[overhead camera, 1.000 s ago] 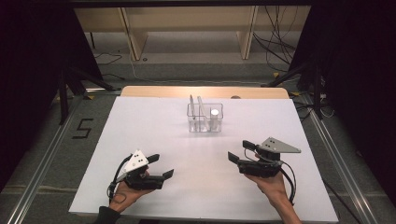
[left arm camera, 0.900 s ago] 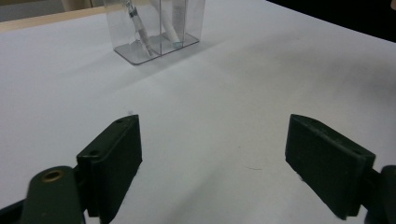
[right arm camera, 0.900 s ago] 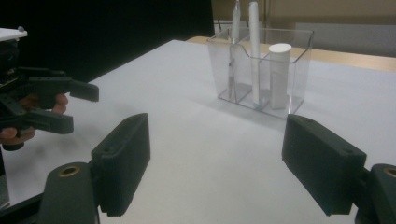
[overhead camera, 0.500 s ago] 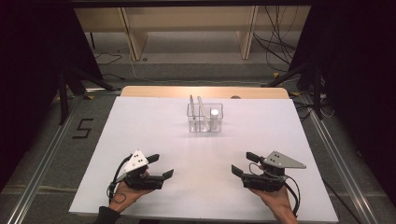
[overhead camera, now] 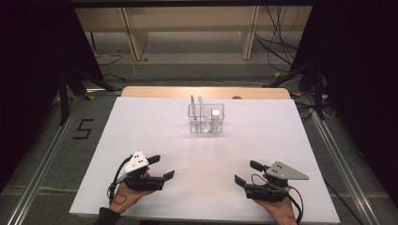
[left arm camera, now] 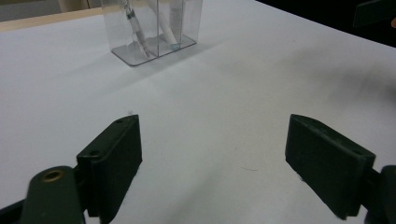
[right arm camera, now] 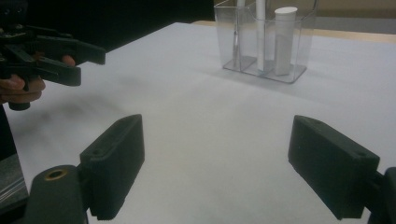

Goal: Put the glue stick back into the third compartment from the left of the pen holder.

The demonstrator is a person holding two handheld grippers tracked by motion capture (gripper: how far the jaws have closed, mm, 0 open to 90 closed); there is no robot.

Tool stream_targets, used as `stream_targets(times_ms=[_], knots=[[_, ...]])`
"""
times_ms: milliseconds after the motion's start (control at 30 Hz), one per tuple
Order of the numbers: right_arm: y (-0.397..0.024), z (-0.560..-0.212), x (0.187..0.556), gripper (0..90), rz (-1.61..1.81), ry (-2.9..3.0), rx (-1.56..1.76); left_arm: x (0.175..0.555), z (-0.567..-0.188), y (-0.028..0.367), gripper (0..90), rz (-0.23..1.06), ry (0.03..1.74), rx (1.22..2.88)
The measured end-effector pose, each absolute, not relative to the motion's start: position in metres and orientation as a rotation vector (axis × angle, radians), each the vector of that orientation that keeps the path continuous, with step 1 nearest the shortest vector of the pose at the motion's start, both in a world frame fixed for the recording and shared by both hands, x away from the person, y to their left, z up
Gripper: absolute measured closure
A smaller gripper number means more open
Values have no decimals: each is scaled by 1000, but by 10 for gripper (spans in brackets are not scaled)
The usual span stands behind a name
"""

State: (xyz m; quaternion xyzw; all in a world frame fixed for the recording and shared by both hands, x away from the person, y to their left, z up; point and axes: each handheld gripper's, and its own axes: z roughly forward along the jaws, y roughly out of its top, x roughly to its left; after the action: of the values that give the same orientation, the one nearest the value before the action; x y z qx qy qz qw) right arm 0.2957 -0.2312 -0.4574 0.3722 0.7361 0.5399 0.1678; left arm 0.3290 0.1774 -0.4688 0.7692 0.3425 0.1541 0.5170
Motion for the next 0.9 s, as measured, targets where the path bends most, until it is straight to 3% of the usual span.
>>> stream_targets(times_ms=[900], knots=[[-236,-462,294,195,1528,2083,1076,329,-470,177,180,367,817,1853]])
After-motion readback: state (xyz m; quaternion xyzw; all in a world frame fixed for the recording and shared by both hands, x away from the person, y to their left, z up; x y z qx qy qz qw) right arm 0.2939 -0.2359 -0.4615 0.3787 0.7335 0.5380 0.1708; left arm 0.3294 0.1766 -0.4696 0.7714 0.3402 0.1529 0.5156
